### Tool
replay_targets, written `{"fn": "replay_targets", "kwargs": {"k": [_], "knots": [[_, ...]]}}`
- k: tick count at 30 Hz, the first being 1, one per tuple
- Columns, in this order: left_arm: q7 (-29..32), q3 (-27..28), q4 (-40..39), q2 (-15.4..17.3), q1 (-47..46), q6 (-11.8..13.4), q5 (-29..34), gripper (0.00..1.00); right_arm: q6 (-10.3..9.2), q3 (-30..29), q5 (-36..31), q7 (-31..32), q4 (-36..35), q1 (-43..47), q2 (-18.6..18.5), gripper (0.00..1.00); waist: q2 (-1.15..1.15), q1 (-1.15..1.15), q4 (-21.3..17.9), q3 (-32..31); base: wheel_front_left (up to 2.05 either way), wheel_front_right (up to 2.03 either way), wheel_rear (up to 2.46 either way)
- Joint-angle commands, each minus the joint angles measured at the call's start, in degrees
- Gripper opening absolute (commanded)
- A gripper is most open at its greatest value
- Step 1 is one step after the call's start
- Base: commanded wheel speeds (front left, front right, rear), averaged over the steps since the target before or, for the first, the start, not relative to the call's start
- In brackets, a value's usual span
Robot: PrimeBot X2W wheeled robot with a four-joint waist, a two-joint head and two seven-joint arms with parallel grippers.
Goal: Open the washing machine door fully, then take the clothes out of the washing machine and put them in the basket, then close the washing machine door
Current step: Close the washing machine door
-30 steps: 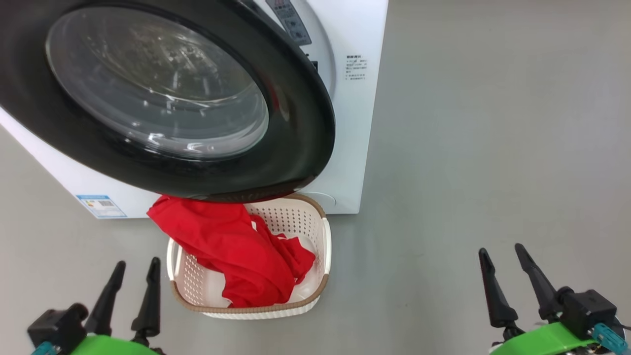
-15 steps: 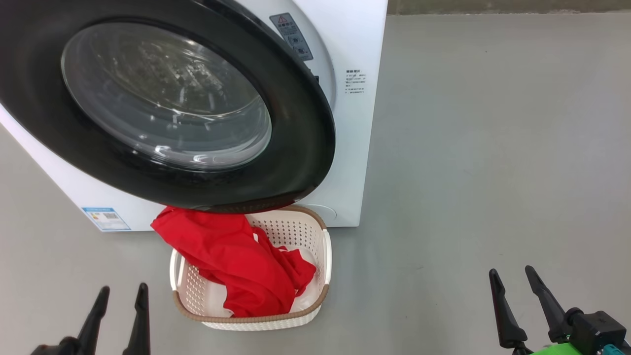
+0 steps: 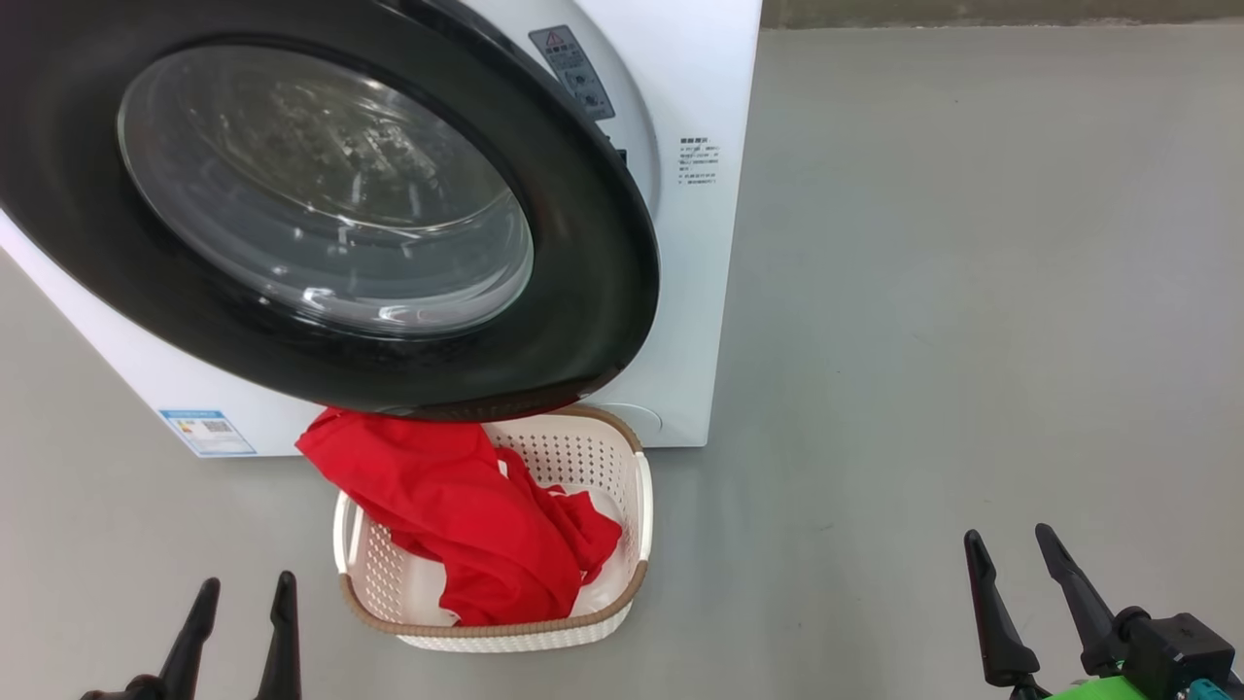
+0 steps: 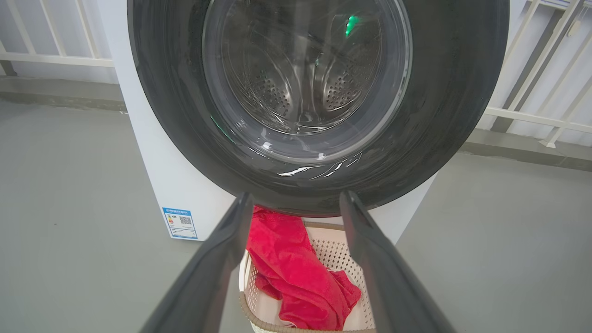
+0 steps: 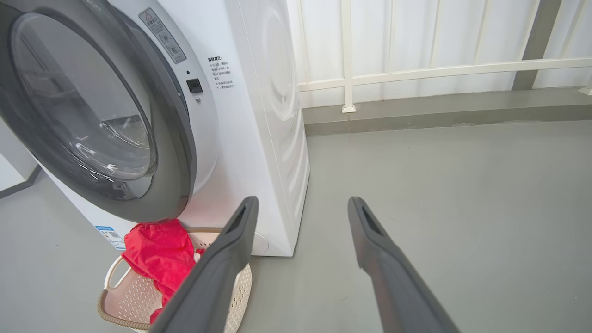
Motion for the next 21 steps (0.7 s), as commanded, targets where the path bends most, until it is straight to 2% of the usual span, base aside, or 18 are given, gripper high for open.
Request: {"fn": "replay_targets", "kwargs": {"k": [1, 5, 6, 7, 8, 15, 21], "knots": [[-0.28, 2.25, -1.44, 0.78, -0.78, -0.31, 0.8, 1.0, 0.36, 1.2, 0.38, -0.37, -1.39, -0.41, -0.76, 1.0, 0.0, 0.0, 0.05, 0.02, 0.0, 0.0, 0.0], [-0.28, 2.14, -1.46, 0.7, -0.97, -0.31, 0.94, 1.0, 0.36, 2.29, 0.38, -0.37, -1.34, -1.09, -0.76, 1.0, 0.0, 0.0, 0.44, 0.13, 0.0, 0.0, 0.0], [-0.28, 2.22, -1.45, 0.59, -1.03, -0.31, 0.95, 1.0, 0.36, 2.71, 0.41, -0.37, -1.36, -1.42, -0.76, 0.68, 0.0, 0.0, 0.59, 0.12, 0.0, 0.0, 0.0], [-0.28, 2.21, -1.46, 0.46, -1.06, -0.31, 1.0, 1.0, 0.36, 3.19, 0.54, -0.37, -1.34, -1.83, -0.76, 0.44, 0.0, 0.0, 0.76, 0.11, 0.0, 0.0, 0.0], [-0.28, 2.17, -1.47, 0.29, -1.08, -0.31, 1.03, 1.0, 0.36, 3.76, 0.75, -0.37, -1.31, -2.34, -0.76, 0.0, 0.0, 0.0, 0.95, 0.12, 0.0, 0.0, 0.0], [-0.28, 1.22, -1.38, -1.15, -1.25, -0.31, 1.04, 1.0, 0.36, 8.44, 1.73, -0.37, 0.17, -8.5, -0.76, 0.0, 0.0, 0.0, 3.5, 0.19, 0.0, 0.0, 0.0], [-0.28, -0.67, -1.35, -2.19, -2.16, -0.31, 0.78, 1.0, 0.36, 12.29, 2.43, -0.37, 2.32, -16.23, -0.76, 0.0, 0.0, 0.0, 7.14, 1.46, 0.0, 0.0, 0.0]]}}
